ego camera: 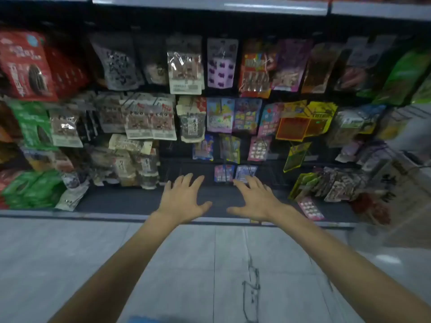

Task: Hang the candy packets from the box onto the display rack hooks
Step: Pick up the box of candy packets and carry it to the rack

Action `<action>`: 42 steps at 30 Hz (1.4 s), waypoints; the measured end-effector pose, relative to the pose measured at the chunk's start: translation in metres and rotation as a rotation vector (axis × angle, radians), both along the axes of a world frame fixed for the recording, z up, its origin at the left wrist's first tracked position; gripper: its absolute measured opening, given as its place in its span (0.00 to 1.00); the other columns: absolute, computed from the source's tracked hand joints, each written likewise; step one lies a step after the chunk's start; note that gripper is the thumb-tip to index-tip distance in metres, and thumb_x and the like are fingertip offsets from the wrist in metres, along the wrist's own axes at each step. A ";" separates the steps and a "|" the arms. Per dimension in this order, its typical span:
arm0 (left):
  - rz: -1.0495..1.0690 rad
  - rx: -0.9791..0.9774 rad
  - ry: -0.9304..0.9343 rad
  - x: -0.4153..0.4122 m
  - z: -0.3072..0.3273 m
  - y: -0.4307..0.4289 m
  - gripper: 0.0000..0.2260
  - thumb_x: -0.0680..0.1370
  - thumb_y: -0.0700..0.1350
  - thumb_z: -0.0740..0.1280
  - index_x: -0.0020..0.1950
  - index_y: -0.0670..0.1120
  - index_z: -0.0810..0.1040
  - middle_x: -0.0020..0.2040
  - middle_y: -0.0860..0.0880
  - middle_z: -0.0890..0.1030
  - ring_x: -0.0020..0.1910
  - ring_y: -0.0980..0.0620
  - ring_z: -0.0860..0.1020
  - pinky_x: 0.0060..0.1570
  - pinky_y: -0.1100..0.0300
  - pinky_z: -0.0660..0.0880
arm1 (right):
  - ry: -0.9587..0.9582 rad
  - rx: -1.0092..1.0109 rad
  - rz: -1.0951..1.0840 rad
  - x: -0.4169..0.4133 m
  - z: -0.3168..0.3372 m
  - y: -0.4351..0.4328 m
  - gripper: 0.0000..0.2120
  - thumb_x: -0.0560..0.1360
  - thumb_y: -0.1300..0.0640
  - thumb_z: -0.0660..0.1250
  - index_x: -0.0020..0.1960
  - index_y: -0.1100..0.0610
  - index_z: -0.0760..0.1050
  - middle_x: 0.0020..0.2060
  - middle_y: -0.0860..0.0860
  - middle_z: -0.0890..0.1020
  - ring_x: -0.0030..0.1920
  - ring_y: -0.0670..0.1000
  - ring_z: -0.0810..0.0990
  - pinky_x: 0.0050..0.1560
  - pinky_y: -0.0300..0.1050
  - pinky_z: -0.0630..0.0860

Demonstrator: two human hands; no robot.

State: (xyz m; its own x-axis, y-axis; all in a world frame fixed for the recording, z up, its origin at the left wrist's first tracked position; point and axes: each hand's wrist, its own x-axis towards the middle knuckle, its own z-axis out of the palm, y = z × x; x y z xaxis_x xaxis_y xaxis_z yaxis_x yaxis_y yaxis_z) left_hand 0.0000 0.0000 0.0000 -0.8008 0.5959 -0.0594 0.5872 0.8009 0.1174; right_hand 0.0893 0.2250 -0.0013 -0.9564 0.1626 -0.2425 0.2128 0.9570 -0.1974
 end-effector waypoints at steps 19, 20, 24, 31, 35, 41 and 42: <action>0.435 -0.172 -0.355 -0.014 -0.167 -0.004 0.37 0.79 0.70 0.58 0.85 0.56 0.54 0.83 0.47 0.61 0.81 0.43 0.62 0.79 0.42 0.59 | -0.446 -0.031 0.478 -0.116 -0.179 0.036 0.50 0.78 0.27 0.61 0.86 0.49 0.42 0.85 0.58 0.42 0.84 0.63 0.39 0.83 0.63 0.43; 0.473 -0.166 -0.370 -0.017 -0.169 -0.006 0.38 0.79 0.70 0.58 0.85 0.55 0.54 0.83 0.47 0.61 0.81 0.43 0.62 0.79 0.43 0.59 | -0.459 -0.024 0.511 -0.126 -0.181 0.037 0.50 0.78 0.27 0.61 0.86 0.49 0.41 0.85 0.58 0.41 0.84 0.63 0.39 0.83 0.63 0.43; 0.612 -0.152 -0.397 -0.028 -0.174 -0.017 0.38 0.79 0.70 0.58 0.85 0.55 0.54 0.83 0.46 0.62 0.80 0.42 0.62 0.79 0.43 0.59 | -0.502 0.011 0.641 -0.170 -0.186 0.023 0.50 0.78 0.27 0.61 0.86 0.49 0.40 0.85 0.58 0.41 0.84 0.62 0.40 0.83 0.62 0.42; 0.863 -0.078 -0.434 -0.057 -0.187 -0.069 0.37 0.79 0.70 0.57 0.84 0.55 0.57 0.83 0.46 0.62 0.80 0.42 0.62 0.79 0.42 0.59 | -0.478 0.080 0.839 -0.261 -0.196 -0.046 0.48 0.78 0.28 0.61 0.86 0.50 0.43 0.85 0.59 0.47 0.84 0.63 0.44 0.82 0.64 0.44; 0.994 -0.023 -0.426 -0.082 -0.200 -0.118 0.36 0.78 0.70 0.56 0.83 0.54 0.61 0.81 0.46 0.66 0.79 0.43 0.66 0.78 0.43 0.61 | -0.470 0.103 0.940 -0.318 -0.205 -0.109 0.48 0.78 0.28 0.60 0.86 0.50 0.44 0.85 0.59 0.47 0.84 0.63 0.43 0.82 0.64 0.42; 1.153 0.041 -0.456 -0.141 -0.211 -0.217 0.31 0.81 0.64 0.60 0.82 0.52 0.63 0.78 0.46 0.70 0.74 0.43 0.71 0.71 0.47 0.69 | -0.475 0.110 1.094 -0.407 -0.209 -0.237 0.44 0.80 0.30 0.60 0.86 0.50 0.48 0.85 0.57 0.51 0.84 0.61 0.49 0.82 0.60 0.48; 1.175 0.051 -0.463 -0.151 -0.211 -0.234 0.29 0.82 0.62 0.60 0.81 0.52 0.64 0.76 0.47 0.73 0.71 0.44 0.74 0.67 0.48 0.72 | -0.470 0.081 1.114 -0.420 -0.210 -0.260 0.41 0.81 0.32 0.60 0.86 0.49 0.51 0.84 0.56 0.55 0.83 0.59 0.55 0.80 0.58 0.54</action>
